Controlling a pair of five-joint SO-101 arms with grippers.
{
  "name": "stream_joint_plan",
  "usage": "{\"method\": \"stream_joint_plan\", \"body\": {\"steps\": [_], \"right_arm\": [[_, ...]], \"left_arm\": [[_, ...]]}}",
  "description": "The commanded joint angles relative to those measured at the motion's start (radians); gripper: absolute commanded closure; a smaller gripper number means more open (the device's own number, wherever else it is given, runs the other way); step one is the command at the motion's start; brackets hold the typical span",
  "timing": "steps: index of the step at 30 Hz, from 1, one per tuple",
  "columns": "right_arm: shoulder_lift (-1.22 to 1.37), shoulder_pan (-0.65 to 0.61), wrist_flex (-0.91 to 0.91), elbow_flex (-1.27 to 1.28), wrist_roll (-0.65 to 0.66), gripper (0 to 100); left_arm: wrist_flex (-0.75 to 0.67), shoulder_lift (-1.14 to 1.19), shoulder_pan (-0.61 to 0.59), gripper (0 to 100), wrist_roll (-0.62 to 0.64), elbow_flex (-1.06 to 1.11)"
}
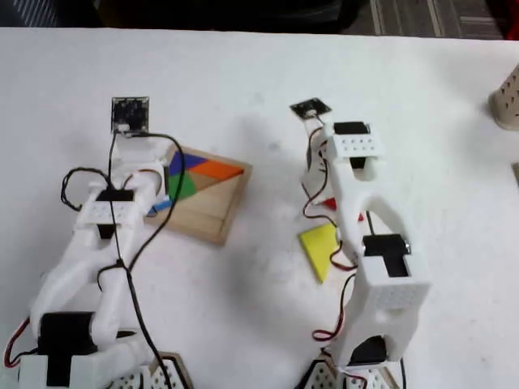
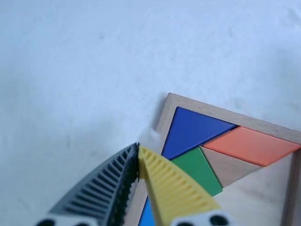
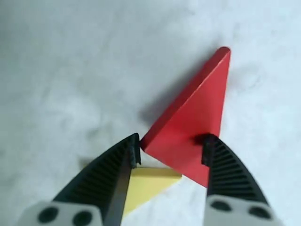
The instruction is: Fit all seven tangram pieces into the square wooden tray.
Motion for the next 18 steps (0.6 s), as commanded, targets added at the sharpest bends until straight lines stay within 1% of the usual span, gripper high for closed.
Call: {"method": "stream_joint_plan", "body": {"steps": [1,11,15,18], "right_arm": [[-0.090,-0.010,0.019,-0.031,-0.009,81.1],[-0.101,0.004,0.022,-0.031,-0.008,81.0],[-0.096,-0.018,0.022,-0.023,-0.003,80.4],[-0.056,-0.042,0.022,-0.031,-0.003,73.5]], "left_arm": [[-0.026,-0.002,-0.012,98,0.002,-0.058],[-0.026,-0.002,-0.012,98,0.002,-0.058],[-0.026,-0.002,-0.012,98,0.002,-0.058],[-0.026,-0.002,-0.012,98,0.002,-0.058]]}}
